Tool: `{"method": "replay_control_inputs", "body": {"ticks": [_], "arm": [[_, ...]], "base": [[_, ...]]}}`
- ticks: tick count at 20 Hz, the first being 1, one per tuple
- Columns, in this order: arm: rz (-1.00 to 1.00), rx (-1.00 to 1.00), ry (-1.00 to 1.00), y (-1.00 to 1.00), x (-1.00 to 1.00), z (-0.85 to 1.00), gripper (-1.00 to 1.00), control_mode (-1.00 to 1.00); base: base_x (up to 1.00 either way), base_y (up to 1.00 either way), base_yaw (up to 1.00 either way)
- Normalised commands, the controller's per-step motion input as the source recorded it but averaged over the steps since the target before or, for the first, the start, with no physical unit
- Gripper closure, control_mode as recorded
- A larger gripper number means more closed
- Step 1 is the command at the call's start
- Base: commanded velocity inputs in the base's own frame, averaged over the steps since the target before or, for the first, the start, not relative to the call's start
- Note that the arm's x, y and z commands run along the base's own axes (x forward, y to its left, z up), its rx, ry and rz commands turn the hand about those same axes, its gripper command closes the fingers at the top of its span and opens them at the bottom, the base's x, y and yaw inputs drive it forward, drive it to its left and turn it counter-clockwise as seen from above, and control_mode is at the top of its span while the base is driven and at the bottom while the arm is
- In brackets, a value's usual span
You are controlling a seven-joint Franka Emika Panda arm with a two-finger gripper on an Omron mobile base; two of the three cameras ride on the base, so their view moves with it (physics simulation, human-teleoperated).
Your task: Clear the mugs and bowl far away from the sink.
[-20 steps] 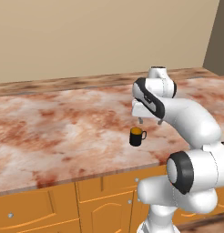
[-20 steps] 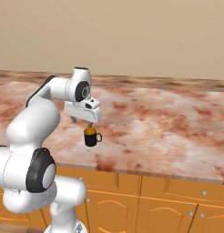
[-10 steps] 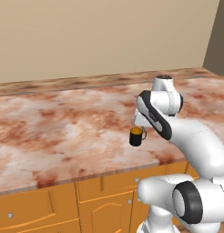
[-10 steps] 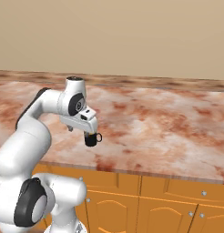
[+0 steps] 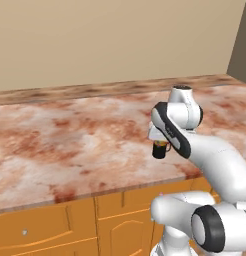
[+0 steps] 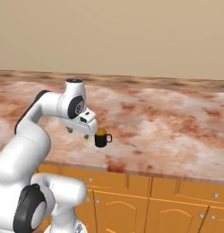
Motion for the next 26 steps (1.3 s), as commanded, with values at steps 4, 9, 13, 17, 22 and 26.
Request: {"method": "replay_control_inputs", "body": {"ticks": [4,9,13,17,22,26], "arm": [[0.0,0.0,0.0,0.0,0.0,0.0,-1.0,1.0],[0.0,0.0,0.0,0.0,0.0,0.0,-1.0,1.0],[0.0,0.0,0.0,0.0,0.0,0.0,-1.0,1.0],[0.0,0.0,0.0,0.0,0.0,0.0,-1.0,1.0],[0.0,0.0,0.0,0.0,0.0,0.0,-1.0,1.0],[0.0,0.0,0.0,0.0,0.0,0.0,-1.0,1.0]], "base": [[-0.32,1.0,0.19],[-0.1,1.0,0.51],[0.0,1.0,0.72],[0.0,1.0,0.73],[0.0,0.99,0.73],[0.0,0.75,0.58]]}}
